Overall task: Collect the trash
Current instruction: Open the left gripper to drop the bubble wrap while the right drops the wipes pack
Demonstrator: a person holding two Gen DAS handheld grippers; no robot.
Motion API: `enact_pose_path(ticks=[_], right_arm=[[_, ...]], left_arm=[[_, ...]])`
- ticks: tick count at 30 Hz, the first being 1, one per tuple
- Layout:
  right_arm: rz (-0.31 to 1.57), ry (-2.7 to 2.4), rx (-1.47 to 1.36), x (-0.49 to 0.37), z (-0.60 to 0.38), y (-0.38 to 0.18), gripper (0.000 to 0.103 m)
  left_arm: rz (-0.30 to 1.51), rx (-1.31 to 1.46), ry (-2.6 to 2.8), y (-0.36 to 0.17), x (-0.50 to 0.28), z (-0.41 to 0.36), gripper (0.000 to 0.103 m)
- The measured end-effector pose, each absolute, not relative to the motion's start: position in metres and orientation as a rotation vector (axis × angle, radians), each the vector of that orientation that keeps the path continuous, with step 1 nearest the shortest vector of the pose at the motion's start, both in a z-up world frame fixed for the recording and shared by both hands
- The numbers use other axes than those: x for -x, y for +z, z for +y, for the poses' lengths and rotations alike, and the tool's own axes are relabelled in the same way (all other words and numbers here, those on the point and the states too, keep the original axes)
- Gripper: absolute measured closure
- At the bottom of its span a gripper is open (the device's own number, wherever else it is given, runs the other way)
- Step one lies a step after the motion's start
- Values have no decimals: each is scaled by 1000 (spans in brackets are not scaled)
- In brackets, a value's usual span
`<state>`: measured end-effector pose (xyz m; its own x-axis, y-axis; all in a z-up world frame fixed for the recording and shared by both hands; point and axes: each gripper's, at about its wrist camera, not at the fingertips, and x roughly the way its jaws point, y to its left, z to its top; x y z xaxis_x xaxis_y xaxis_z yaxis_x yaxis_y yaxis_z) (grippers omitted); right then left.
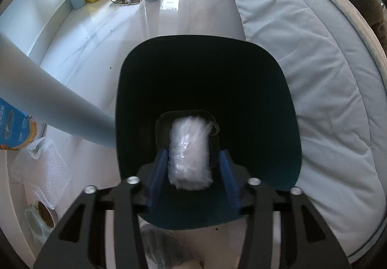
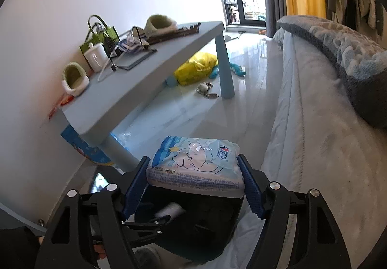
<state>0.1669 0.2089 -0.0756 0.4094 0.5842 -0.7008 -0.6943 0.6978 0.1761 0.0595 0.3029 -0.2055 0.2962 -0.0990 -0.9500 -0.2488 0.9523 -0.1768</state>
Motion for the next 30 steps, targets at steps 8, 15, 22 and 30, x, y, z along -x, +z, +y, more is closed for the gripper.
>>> enact_pose_path(ticks=[8,15,22,30], right_arm=[[877,783,182,-173,226,-102,30],[925,754,231,-175,243,-127,30],[991,744,282,-176,257,-156,30],[1074,751,330,-171,275,-187,30]], left_arm=[[1188,346,95,-181,-50,320,38],[1085,360,123,-148,-41,340,55],[989,359,125,-113,-35,350,66],[903,334,148,-77,-29,355,70]])
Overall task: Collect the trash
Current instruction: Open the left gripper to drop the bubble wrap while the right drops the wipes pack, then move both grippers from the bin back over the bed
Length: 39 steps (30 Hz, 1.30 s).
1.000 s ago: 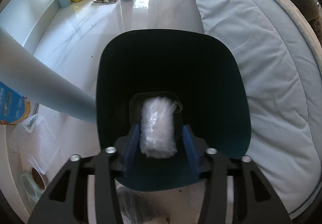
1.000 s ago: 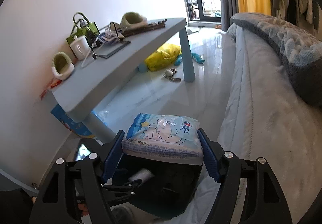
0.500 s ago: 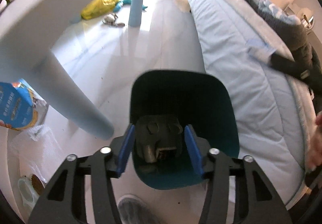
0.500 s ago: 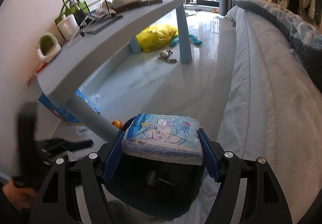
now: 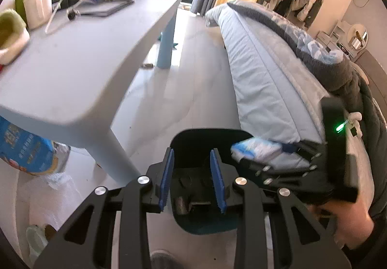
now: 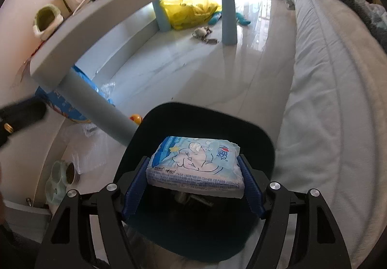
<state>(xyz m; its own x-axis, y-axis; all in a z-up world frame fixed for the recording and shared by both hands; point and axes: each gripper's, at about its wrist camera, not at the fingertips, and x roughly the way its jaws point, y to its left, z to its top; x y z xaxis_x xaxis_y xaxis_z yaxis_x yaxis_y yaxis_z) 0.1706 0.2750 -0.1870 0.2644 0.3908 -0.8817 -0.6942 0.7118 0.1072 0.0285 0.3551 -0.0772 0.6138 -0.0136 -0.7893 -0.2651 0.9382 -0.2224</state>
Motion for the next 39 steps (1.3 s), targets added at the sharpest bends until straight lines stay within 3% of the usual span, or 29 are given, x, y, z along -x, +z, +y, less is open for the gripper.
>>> enact_pose_path(ticks=[14,26,29,32,35,39], right_arm=[[1168,717,391,-166,290,-223,30],[1138,718,390,-156,278,-203,20],[1103,745,363,-151,272,-184,19],[1072,765,346,-148,264,-168,18],[1043,781,329,-146,255,-152,18],[987,792,307,-147,237,-129,18]], left_arm=[[836,250,190,-38,-16,344,70],[818,247,192,-14,-12,338,69],[786,273,225,-3,-10,339,53],[754,289,237,7,-10,337,50],[722,275,223,17,-12,326,37],[707,279,193,23,-19,310,35]])
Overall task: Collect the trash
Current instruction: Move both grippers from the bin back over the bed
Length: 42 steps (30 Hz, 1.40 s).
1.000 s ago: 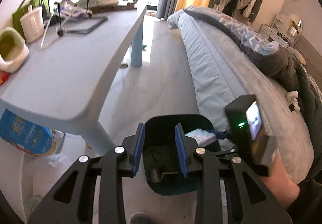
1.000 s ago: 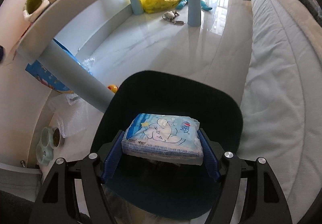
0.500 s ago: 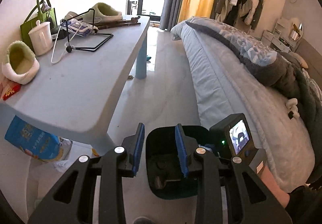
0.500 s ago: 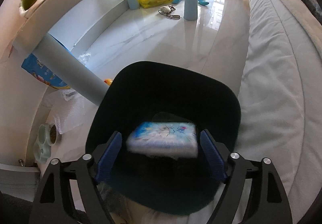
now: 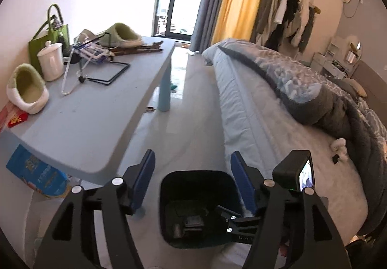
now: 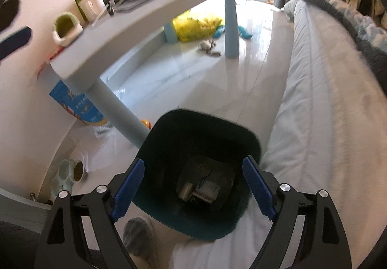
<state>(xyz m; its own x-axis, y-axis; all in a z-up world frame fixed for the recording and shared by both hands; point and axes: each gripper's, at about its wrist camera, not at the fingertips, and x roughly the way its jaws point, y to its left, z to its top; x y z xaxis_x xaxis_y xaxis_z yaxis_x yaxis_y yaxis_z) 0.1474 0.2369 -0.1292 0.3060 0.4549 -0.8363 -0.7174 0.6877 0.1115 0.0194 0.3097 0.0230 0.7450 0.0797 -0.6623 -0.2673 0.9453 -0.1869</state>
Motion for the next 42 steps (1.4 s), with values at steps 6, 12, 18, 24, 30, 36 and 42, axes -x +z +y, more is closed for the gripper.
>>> enact_pose_path(ticks=[6,12,18,24,30,36,42], right_arm=[[906,748,287,-156,195,-98,18],[867,679,241,-168,147,-82,17],[823,609,235,-177,103,-71,17],[794,543,182,-189,53,-58,17],[775,492,158,-198,19,-52,17],[756,449,176,-210,-11,-48,17],[738,396,222,-225,-47,-48,16]], left_arm=[[675,236,167,31,-33,277,32],[624,221,99,39,-43,243,20],[635,186,58,35,-58,210,18],[655,182,16,26,-73,183,18],[666,164,-29,21,-88,156,17],[677,156,-79,17,-104,131,17],[707,125,-131,7,-123,102,17]])
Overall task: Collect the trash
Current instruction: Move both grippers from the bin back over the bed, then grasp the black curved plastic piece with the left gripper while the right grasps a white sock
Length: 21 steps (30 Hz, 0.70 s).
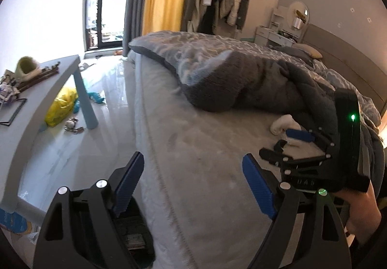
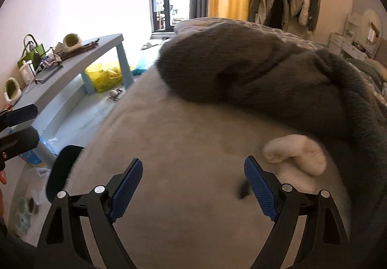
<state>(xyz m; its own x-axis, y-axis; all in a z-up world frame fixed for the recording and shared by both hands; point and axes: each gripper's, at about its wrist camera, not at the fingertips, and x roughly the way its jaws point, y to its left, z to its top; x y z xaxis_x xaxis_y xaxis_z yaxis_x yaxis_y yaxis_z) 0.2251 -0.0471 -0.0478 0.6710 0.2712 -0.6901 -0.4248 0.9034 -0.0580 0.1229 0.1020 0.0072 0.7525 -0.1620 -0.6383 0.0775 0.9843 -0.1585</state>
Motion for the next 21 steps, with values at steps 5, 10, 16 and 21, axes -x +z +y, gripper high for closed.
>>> enact_pose_path(ticks=[5,10,16,21], right_arm=[[734,371,214,-240,-76,-45,16],[732,351,221,-253,-95,-44,16],[728,365,218,-271,-113,-41,16],[744,372,235,-286,-127,-47,16]], left_arm=[[717,113,-166,3,-137,85,17],[739,92,-220,-5,-150,65,17],[761,78,-286,-13,-163,42,17],[786,65,-356,-22,-177,22,18]])
